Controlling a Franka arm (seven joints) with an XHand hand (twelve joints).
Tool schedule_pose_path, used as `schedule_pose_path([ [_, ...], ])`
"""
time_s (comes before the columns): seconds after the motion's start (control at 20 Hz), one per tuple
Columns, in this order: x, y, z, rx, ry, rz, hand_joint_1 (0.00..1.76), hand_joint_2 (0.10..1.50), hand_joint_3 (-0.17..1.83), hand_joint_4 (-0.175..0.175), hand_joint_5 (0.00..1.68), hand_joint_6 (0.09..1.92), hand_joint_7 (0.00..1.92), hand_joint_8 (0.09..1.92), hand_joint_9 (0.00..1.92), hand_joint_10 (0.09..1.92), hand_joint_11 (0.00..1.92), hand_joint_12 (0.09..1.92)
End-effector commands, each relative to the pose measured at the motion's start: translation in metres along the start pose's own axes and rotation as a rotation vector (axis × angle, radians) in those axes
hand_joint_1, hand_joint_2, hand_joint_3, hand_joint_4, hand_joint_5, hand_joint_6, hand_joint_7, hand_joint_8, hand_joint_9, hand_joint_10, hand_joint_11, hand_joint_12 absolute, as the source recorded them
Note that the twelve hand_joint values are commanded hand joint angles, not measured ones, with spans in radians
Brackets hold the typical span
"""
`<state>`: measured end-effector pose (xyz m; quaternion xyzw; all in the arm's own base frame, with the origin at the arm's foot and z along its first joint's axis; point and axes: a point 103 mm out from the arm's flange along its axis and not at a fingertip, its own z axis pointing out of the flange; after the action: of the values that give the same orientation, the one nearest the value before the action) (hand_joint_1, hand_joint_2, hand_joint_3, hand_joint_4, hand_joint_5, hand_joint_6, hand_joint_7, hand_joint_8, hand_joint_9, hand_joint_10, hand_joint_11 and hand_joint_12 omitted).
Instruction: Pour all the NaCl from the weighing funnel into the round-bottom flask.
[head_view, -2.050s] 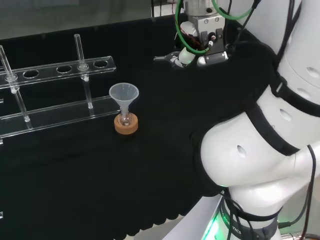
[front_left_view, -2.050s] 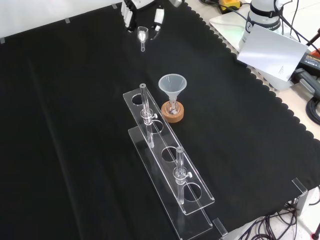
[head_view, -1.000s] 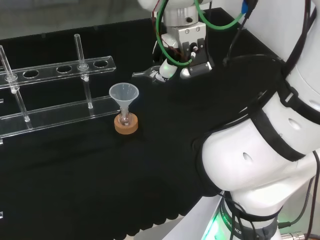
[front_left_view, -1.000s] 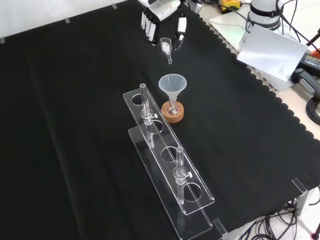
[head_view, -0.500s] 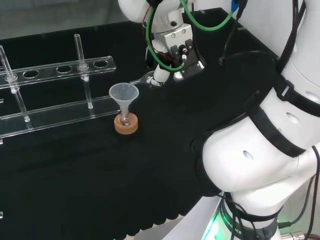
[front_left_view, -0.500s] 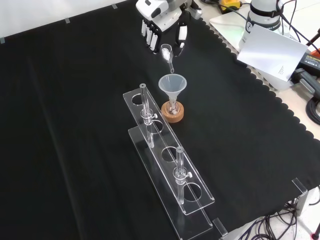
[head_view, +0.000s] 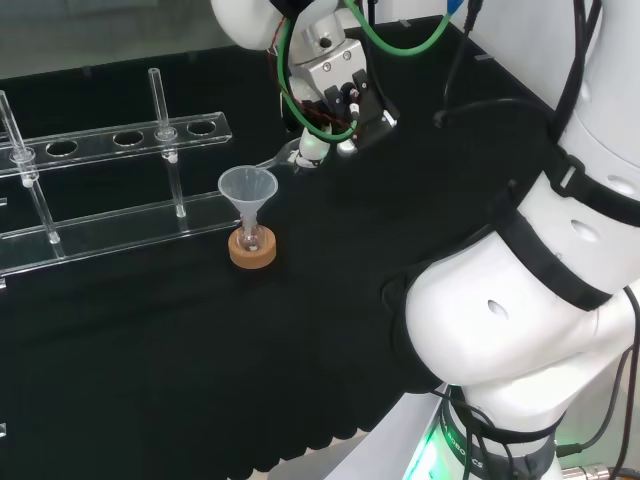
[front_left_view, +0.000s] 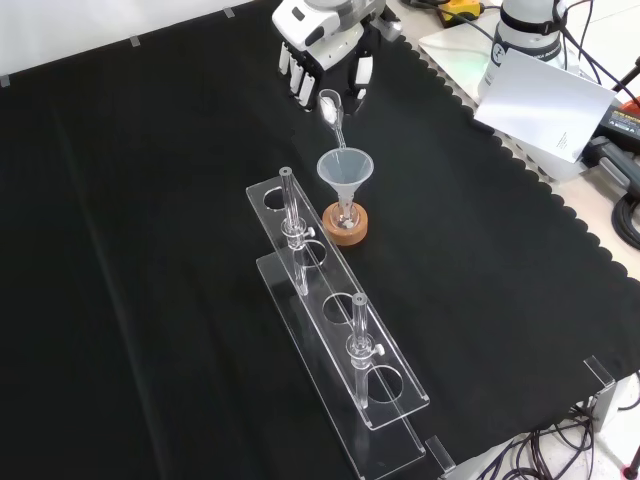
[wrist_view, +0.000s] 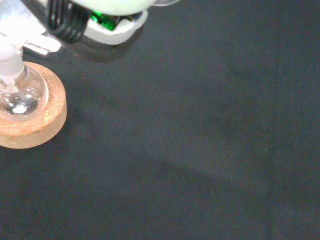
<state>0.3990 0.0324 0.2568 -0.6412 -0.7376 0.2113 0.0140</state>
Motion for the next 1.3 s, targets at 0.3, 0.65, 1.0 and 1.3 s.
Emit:
schedule_pose_path([
  [0.3, 0.008, 0.003, -0.006, 0.022, -0.097, -0.002, 1.09, 0.70, 0.67, 0.175, 1.16, 0.88, 1.04, 0.55, 1.35, 0.12, 1.06, 0.92],
  [0.65, 0.006, 0.001, -0.010, 0.015, -0.140, -0.019, 1.09, 0.70, 0.67, 0.175, 1.16, 0.88, 1.04, 0.55, 1.35, 0.12, 1.07, 0.92],
  [1.0, 0.016, 0.003, -0.015, 0.033, -0.217, -0.007, 1.09, 0.70, 0.67, 0.175, 1.16, 0.88, 1.04, 0.55, 1.35, 0.11, 1.07, 0.91],
  [1.3, 0.017, 0.004, -0.016, 0.038, -0.244, -0.005, 1.09, 0.70, 0.67, 0.175, 1.16, 0.88, 1.04, 0.55, 1.35, 0.11, 1.07, 0.91],
])
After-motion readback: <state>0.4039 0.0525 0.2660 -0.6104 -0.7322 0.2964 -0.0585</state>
